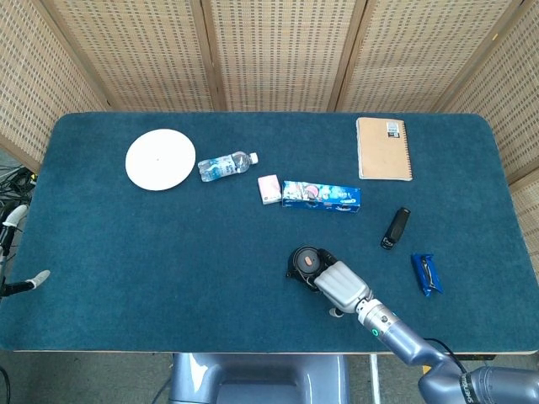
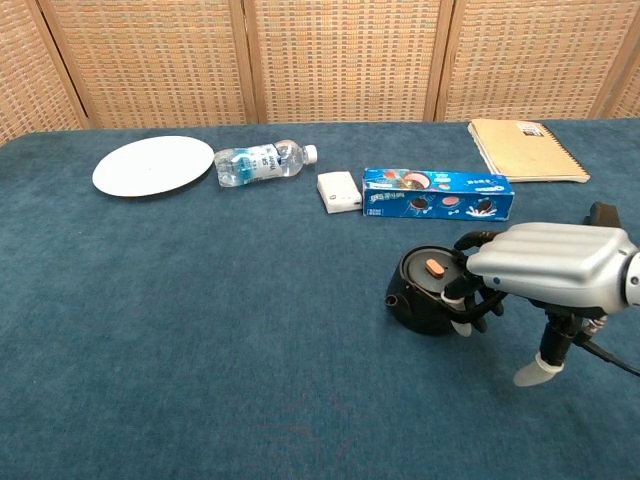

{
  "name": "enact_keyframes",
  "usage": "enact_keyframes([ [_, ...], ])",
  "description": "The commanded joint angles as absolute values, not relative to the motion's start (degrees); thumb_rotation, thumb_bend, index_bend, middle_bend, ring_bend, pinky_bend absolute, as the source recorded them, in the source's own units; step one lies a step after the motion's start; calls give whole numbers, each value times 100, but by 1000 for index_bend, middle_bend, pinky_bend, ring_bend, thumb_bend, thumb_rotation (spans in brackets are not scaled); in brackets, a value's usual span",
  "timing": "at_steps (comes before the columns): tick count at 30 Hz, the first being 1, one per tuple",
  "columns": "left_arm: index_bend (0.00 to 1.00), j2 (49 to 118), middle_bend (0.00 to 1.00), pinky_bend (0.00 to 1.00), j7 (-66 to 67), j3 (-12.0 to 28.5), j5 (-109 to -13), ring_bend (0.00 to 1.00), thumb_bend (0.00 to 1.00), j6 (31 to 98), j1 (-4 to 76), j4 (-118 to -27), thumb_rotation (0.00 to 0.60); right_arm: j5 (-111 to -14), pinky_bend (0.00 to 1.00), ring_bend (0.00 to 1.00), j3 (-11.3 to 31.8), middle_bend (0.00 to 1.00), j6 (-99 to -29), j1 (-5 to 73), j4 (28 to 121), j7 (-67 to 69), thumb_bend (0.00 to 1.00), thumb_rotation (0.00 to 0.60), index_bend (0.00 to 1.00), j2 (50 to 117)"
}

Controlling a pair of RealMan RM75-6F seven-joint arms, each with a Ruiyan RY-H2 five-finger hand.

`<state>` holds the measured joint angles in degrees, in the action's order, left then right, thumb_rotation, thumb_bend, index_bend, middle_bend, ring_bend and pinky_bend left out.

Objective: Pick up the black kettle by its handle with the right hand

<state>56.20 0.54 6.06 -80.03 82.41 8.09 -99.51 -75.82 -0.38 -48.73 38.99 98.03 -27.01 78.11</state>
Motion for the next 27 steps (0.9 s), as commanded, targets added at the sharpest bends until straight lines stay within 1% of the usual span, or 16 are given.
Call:
enact_keyframes([
  [1, 0, 5615, 0, 0, 41, 610, -7996, 0, 0, 8237, 811, -9947, 600, -7547, 0, 511, -45, 545, -4850, 3922, 9790, -2739, 0, 600, 507, 7827],
  [3, 0, 5611, 0, 0, 26, 609, -7995, 0, 0, 8235, 810, -9945, 600, -7531, 0, 521, -38, 570, -4845, 3936, 9771, -2739, 0, 600, 531, 7844],
  [5, 0, 5612, 0, 0, 20, 610, -7992, 0, 0, 8237, 808, -9939, 600, -7531, 0, 534, -29, 612, -4847, 3945, 9756, -2719, 0, 600, 576, 7856],
  [7, 0, 5611, 0, 0, 12, 612, -7986, 0, 0, 8239, 806, -9936, 600, -7528, 0, 552, -5, 679, -4860, 3950, 9731, -2660, 0, 600, 656, 7882],
  [10, 0, 5611, 0, 0, 6, 620, -7970, 0, 0, 8234, 809, -9928, 600, -7401, 0, 571, 83, 754, -4792, 3975, 9711, -2402, 0, 600, 761, 7925],
  [15, 0, 5607, 0, 0, -3, 627, -7962, 0, 0, 8227, 815, -9926, 600, -7297, 0, 579, 190, 822, -4734, 4028, 9673, -2165, 0, 600, 867, 7957],
  [19, 0, 5605, 0, 0, -14, 628, -7955, 0, 0, 8223, 815, -9921, 600, -7261, 0, 629, 305, 876, -4839, 4011, 9632, -1931, 0, 600, 950, 8054],
  [22, 0, 5598, 0, 0, -37, 639, -7941, 0, 0, 8226, 815, -9916, 600, -7131, 0, 670, 399, 910, -4852, 4011, 9628, -1753, 0, 600, 995, 8103],
  [27, 0, 5594, 0, 0, -65, 638, -7945, 0, 0, 8236, 806, -9905, 600, -7154, 0, 722, 475, 959, -4848, 4040, 9610, -1511, 0, 600, 1000, 8106],
])
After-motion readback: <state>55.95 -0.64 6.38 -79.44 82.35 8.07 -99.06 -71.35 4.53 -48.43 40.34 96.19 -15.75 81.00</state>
